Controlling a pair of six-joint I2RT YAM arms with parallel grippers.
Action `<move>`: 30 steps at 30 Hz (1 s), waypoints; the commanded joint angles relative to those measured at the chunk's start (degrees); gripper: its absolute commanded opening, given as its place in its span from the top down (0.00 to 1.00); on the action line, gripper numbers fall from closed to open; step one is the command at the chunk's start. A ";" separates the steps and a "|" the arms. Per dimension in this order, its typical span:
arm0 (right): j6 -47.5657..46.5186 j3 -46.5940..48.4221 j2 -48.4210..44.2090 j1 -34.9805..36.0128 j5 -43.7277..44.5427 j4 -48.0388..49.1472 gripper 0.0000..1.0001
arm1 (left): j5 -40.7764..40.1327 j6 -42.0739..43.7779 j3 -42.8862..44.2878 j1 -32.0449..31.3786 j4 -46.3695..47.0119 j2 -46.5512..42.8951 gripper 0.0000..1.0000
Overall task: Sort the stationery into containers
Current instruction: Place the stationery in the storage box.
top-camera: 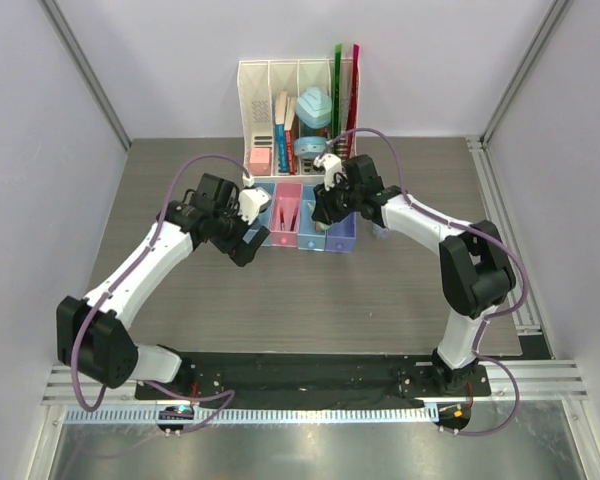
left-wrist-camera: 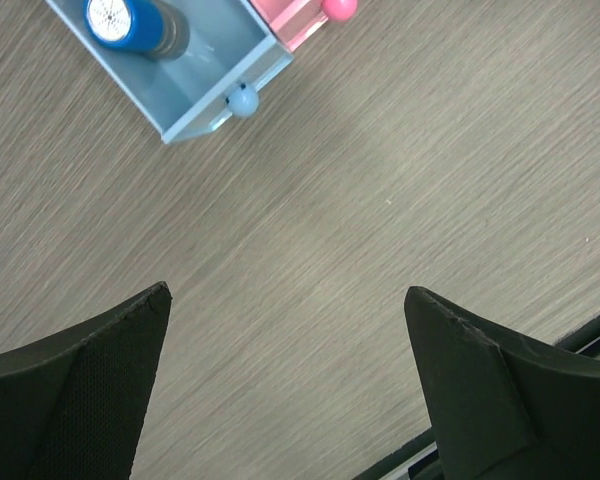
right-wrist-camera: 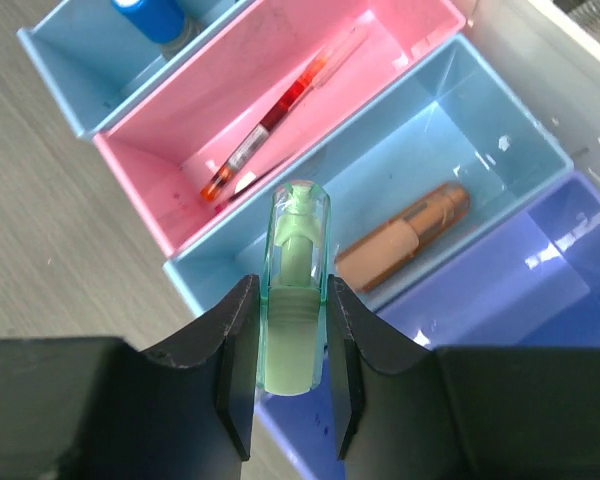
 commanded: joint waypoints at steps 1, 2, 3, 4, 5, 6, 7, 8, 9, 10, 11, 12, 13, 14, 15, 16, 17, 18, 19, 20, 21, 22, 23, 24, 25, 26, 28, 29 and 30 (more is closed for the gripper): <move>1.58 5.21 3.73 -0.17 -1.51 6.37 0.99 | -1.52 2.39 -1.71 0.41 -1.92 -4.41 0.01; 1.67 6.17 4.35 -0.17 -1.51 6.72 0.99 | -1.61 2.39 -1.89 0.33 -2.19 -4.77 0.01; 2.01 6.62 4.97 -0.17 -1.60 7.08 0.99 | -1.87 2.39 -2.33 0.41 -2.28 -5.12 0.01; 2.11 7.06 5.58 -0.17 -1.60 7.52 0.99 | -1.96 2.39 -2.59 0.41 -2.28 -5.39 0.01; 2.19 7.93 6.63 -0.17 -1.60 7.69 0.99 | -1.96 2.56 -2.86 0.41 -2.19 -5.83 0.01; 2.19 8.38 7.25 -0.17 -1.25 7.87 0.99 | -1.88 2.56 -3.47 0.41 -2.01 -5.92 0.01; 2.19 8.81 7.78 -0.17 -1.07 8.05 0.99 | -1.88 2.39 -3.65 0.41 -1.93 -5.92 0.01; 2.28 9.52 8.31 -0.17 -0.81 8.05 0.99 | -1.79 2.39 -3.91 0.33 -2.10 -5.74 0.01; 2.37 9.61 9.18 -0.17 -0.37 8.22 0.99 | -1.61 2.39 -4.17 0.41 -2.19 -5.66 0.01; 2.37 9.70 9.54 -0.17 -0.11 8.22 0.99 | -1.44 2.47 -4.35 0.33 -2.19 -5.65 0.00; 2.28 9.61 9.89 -0.17 0.07 8.22 0.99 | -1.52 2.74 -4.53 0.41 -2.19 -5.65 0.01; 2.19 9.52 10.24 -0.17 0.68 8.31 0.99 | -1.52 2.91 -4.79 0.41 -2.10 -5.65 0.00; 2.02 9.35 10.25 -0.17 0.77 8.22 0.98 | -1.52 3.09 -4.88 0.41 -2.10 -5.65 0.00; 1.76 8.91 10.33 -0.17 1.04 8.22 0.97 | -1.61 3.26 -4.97 0.41 -2.10 -5.65 0.00; 1.67 8.65 10.16 -0.17 1.30 8.22 0.95 | -1.44 3.18 -4.97 0.41 -2.01 -5.74 0.00; 1.67 8.56 10.16 -0.17 1.74 8.22 0.91 | -1.44 3.18 -5.14 0.41 -1.84 -5.66 0.00; 1.58 8.56 10.16 -0.17 1.91 8.14 0.89 | -1.35 3.26 -5.23 0.41 -1.66 -5.57 0.00; 1.49 8.56 10.07 -0.17 2.18 8.05 0.86 | -1.26 3.27 -5.32 0.41 -1.57 -5.57 0.00; 1.49 8.64 10.07 -0.17 2.53 7.87 0.82 | -0.91 3.35 -5.32 0.41 -1.57 -5.39 0.00; 1.49 8.73 9.98 -0.17 2.71 7.70 0.80 | -0.82 3.27 -5.23 0.41 -1.57 -5.30 0.00; 1.32 8.82 9.90 -0.17 2.88 7.61 0.77 | -0.73 3.35 -5.23 0.41 -1.57 -5.30 0.00; 1.23 8.91 9.81 -0.17 3.06 7.17 0.68 | -0.65 3.44 -5.14 0.41 -1.66 -5.39 0.00; 1.05 8.99 9.37 -0.17 3.32 6.91 0.63 | -0.47 3.44 -5.14 0.41 -1.57 -5.56 0.00; 0.96 8.99 8.93 -0.17 3.50 6.64 0.58 | -0.30 3.53 -5.14 0.41 -1.75 -5.65 0.00; 0.70 8.99 8.67 -0.17 3.59 6.12 0.51 | -0.21 3.53 -5.14 0.50 -1.75 -5.83 0.00; 0.53 8.91 7.88 -0.17 3.76 5.85 0.48 | -0.12 3.70 -5.14 0.41 -1.92 -6.00 0.00; 0.35 8.64 6.91 -0.17 4.02 5.15 0.39 | -0.03 3.88 -5.05 0.41 -1.92 -6.09 0.00; 0.26 8.38 5.86 -0.26 4.11 4.80 0.37 | -0.03 3.88 -5.14 0.50 -1.92 -6.27 0.00; 0.26 8.21 5.24 -0.17 4.11 4.62 0.36 | 0.32 3.97 -5.14 0.41 -1.92 -6.44 0.00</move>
